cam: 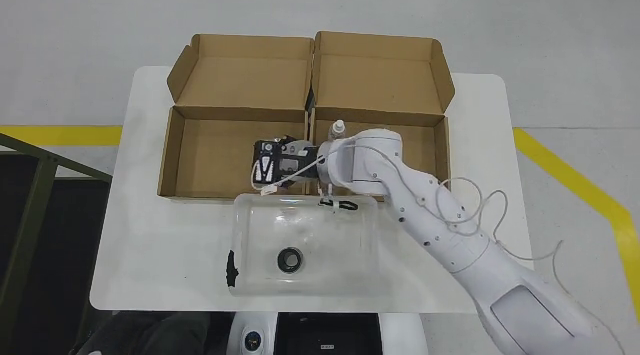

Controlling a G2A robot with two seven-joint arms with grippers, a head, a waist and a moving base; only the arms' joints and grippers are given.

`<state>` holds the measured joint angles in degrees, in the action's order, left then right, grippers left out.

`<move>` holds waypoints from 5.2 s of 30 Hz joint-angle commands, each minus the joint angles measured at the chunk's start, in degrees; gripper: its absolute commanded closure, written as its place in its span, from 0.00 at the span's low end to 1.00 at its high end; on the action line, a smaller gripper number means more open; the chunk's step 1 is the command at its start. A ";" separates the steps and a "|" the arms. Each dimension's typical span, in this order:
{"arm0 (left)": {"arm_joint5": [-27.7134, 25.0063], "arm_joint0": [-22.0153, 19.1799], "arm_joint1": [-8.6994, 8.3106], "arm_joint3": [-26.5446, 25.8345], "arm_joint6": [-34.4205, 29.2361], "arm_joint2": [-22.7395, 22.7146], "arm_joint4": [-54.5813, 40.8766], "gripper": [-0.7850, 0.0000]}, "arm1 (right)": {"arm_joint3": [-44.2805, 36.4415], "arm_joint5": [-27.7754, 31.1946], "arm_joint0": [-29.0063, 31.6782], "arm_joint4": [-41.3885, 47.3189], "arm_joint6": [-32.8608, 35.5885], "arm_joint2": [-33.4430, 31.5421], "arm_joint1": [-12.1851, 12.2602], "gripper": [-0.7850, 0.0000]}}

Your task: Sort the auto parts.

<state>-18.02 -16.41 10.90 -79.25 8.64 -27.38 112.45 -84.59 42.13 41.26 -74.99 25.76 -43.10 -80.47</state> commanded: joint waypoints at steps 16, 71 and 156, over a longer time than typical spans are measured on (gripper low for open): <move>0.00 0.00 0.00 0.00 0.00 0.00 0.00 0.00 | -18.45 6.18 13.46 0.10 5.14 -5.64 3.85 0.55; 0.00 0.00 0.00 0.00 0.00 0.00 0.00 0.00 | -20.07 10.14 27.58 -13.49 1.69 -4.03 9.38 0.33; 0.00 0.00 0.00 0.00 0.00 0.00 0.00 0.00 | -10.60 1.03 12.25 14.60 -9.06 -7.42 8.09 1.00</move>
<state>-18.02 -16.41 10.90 -79.25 8.64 -27.38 112.45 -95.58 43.47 53.81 -60.56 16.80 -50.63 -72.30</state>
